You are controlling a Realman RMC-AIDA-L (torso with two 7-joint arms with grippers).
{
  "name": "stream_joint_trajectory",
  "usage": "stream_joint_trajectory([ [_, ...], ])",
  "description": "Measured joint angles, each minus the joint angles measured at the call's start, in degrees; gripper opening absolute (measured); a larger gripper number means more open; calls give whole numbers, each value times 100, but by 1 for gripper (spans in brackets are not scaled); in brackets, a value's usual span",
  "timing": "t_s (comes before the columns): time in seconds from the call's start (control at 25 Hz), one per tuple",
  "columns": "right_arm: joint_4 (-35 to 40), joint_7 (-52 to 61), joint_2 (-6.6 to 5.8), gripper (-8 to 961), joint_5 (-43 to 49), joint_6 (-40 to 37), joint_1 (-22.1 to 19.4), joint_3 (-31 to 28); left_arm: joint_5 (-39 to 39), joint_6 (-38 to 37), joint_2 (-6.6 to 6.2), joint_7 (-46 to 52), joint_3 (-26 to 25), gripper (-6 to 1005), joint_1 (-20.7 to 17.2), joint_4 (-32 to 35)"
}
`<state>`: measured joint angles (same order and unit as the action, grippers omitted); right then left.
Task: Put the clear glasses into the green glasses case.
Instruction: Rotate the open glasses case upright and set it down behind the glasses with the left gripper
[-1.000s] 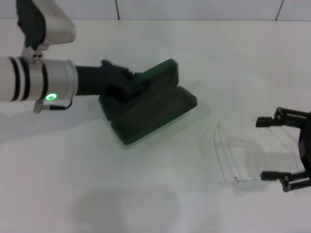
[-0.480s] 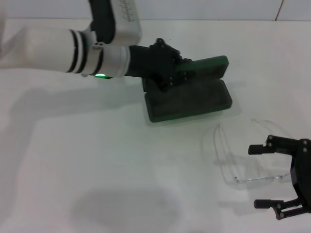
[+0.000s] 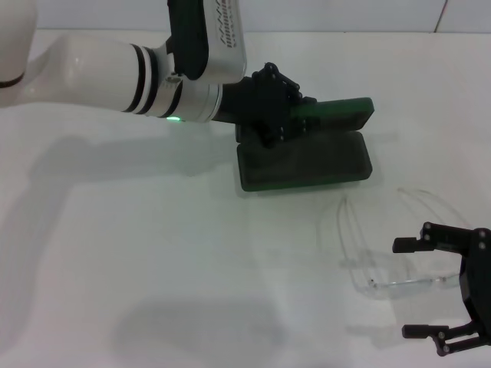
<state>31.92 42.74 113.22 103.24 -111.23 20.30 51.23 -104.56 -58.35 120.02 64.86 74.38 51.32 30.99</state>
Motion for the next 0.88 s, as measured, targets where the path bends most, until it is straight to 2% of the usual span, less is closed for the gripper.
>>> stream_joint_trajectory([
  [0.28, 6, 8, 7, 845, 40, -4, 46, 0, 42, 0, 25, -245, 216, 204, -22, -74],
  [0.6, 35, 17, 51, 842, 48, -4, 51, -1, 663, 178, 41, -729, 539, 209, -66, -83],
  [0.88, 22, 19, 58, 840, 48, 44, 53, -32, 829, 262, 29, -704, 713, 276, -38, -91],
])
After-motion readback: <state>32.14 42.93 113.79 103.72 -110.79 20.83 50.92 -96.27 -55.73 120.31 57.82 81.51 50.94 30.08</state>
